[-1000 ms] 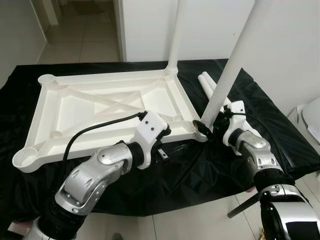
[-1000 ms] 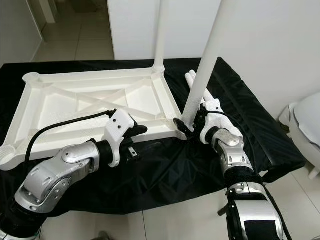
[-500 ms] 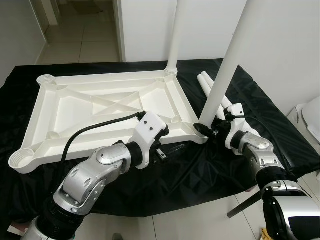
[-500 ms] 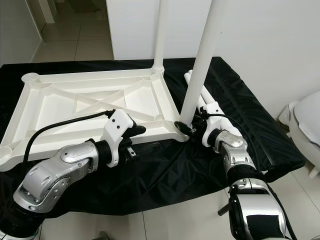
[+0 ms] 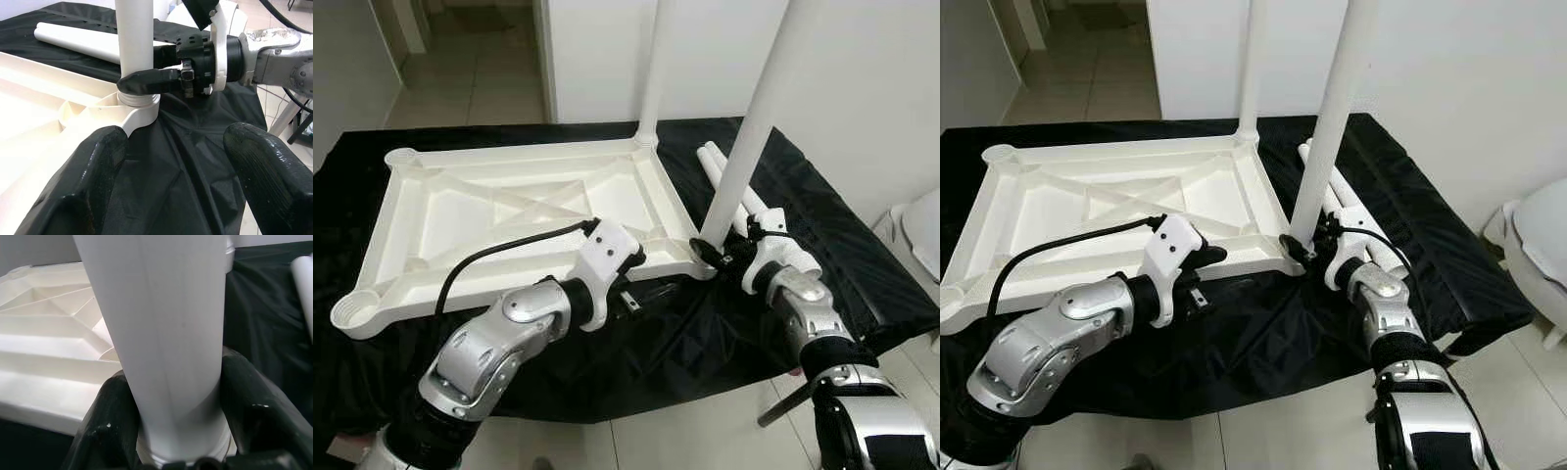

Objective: Building children table

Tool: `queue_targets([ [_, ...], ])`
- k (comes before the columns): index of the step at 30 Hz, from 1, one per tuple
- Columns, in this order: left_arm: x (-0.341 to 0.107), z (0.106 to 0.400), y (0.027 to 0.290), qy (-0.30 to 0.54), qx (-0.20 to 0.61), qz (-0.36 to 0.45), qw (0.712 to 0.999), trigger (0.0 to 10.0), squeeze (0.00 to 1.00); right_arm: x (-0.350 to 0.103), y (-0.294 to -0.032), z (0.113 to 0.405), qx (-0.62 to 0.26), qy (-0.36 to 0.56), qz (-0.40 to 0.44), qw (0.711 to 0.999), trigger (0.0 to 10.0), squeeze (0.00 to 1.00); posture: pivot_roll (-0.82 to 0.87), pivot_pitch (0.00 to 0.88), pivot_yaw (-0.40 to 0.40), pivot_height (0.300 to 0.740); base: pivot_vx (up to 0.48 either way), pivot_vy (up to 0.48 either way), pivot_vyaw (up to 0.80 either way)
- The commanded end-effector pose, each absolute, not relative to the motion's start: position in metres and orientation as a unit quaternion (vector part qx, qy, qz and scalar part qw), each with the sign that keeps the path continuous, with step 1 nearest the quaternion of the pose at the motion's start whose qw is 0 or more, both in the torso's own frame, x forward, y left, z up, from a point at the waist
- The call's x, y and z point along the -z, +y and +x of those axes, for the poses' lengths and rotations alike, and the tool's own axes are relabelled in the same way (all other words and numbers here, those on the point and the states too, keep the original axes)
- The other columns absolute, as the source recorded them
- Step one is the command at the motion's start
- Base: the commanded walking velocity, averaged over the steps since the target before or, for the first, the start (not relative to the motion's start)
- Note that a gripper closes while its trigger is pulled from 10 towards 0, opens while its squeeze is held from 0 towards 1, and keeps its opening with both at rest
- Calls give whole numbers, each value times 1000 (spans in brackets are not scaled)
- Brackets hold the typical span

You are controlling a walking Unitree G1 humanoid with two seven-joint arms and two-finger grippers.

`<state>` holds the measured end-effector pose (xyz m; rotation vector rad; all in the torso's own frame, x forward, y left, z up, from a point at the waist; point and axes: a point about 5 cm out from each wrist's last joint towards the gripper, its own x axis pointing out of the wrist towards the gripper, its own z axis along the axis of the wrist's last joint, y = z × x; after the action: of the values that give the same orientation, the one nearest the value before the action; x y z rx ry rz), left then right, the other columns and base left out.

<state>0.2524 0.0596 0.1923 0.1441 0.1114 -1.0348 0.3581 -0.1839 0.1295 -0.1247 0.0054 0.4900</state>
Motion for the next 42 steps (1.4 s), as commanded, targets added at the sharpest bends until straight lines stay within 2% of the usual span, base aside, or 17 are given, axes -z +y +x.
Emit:
queue_targets([
  [1,-194,247,57,53,522,68,849,10000,0,-121,-187,356,-208,22,-53,977,0,0,-16,13,-16,740,0,0,0],
  [10,-193,246,56,54,523,67,848,10000,0,-119,-175,354,-89,4,-27,996,0,0,-13,1,-20,740,0,0,0],
  [12,-193,246,56,54,524,68,847,10000,0,-119,-169,351,-26,-3,-8,1000,0,0,-11,0,-23,740,0,0,0],
  [13,-193,246,56,54,524,68,847,10000,0,-119,-169,351,-26,-3,-8,1000,0,0,-11,0,-23,740,0,0,0],
  [16,-192,246,56,53,524,68,847,10000,0,-120,-158,344,48,-4,-8,999,0,0,-10,0,-27,740,0,0,0],
  [18,-192,246,56,53,524,68,847,10000,0,-120,-158,344,48,-4,-8,999,0,0,-10,0,-27,740,0,0,0],
  [22,-192,246,56,53,524,68,847,10000,0,-118,-142,336,118,0,17,993,0,0,-4,0,-31,740,0,0,0],
  [33,-191,244,55,56,527,67,845,10000,0,-124,-149,338,117,-4,5,993,0,0,-10,0,-26,740,0,0,0],
  [34,-191,244,55,56,527,68,845,10000,0,-124,-149,338,117,0,1,993,3529,0,-10,0,-26,740,0,0,0],
  [35,-191,244,55,55,527,68,845,10000,0,-123,-149,338,116,4,-2,993,3529,0,-10,0,-26,740,0,0,0],
  [36,-191,244,55,56,527,68,845,10000,0,-124,-148,337,117,2,0,993,10000,63,-10,0,-27,740,0,0,0],
  [37,-191,244,54,56,528,67,845,10000,0,-124,-148,337,116,0,0,993,10000,63,-10,0,-27,740,0,0,0],
  [38,-191,244,54,56,527,67,845,10000,0,-126,-148,337,115,-1,2,993,10000,1000,-10,0,-29,740,0,0,0],
  [42,-191,244,54,56,527,66,846,10000,0,-129,-150,337,108,-9,9,994,10000,1000,-9,0,-32,740,0,0,0],
])
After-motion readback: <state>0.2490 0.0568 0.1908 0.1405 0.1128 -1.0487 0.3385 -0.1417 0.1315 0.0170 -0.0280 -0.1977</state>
